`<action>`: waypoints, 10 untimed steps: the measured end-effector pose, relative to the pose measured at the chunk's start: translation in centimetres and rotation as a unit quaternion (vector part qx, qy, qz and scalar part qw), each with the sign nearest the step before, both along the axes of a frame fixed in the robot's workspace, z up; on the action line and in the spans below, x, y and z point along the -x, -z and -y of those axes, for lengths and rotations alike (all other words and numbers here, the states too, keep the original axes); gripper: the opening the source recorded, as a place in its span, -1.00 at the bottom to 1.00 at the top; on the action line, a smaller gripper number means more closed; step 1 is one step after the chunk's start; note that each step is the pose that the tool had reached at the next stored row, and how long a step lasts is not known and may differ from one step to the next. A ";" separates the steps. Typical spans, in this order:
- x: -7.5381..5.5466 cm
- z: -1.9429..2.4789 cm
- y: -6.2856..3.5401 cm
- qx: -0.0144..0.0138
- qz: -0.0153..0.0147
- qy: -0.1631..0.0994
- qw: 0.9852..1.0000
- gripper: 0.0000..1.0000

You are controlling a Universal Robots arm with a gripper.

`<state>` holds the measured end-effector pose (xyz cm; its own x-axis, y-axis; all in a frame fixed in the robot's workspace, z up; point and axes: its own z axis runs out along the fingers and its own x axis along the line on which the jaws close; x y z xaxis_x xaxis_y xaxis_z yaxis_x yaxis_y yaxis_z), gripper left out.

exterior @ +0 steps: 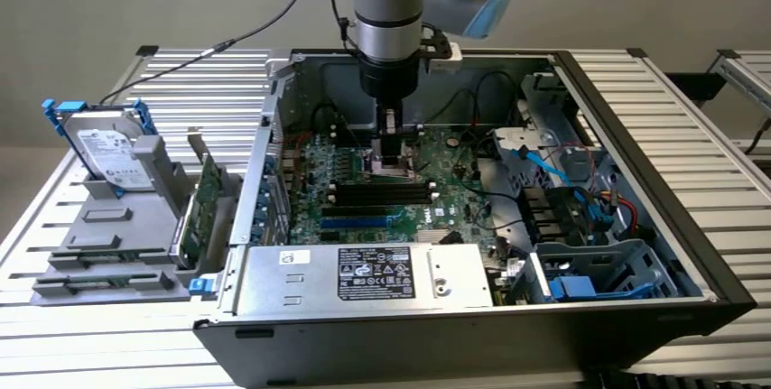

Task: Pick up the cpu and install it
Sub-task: 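Place the cpu into insertion slot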

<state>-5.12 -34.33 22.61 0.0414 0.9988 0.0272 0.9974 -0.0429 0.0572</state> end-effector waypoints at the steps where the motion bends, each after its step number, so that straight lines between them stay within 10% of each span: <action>1: 0.1 0.00 0.02 0.000 0.000 0.003 1.000 0.09; 4: 0.3 0.00 0.13 -0.001 0.000 0.010 1.000 0.09; 10: 0.5 0.00 0.50 -0.014 0.000 0.012 1.000 0.09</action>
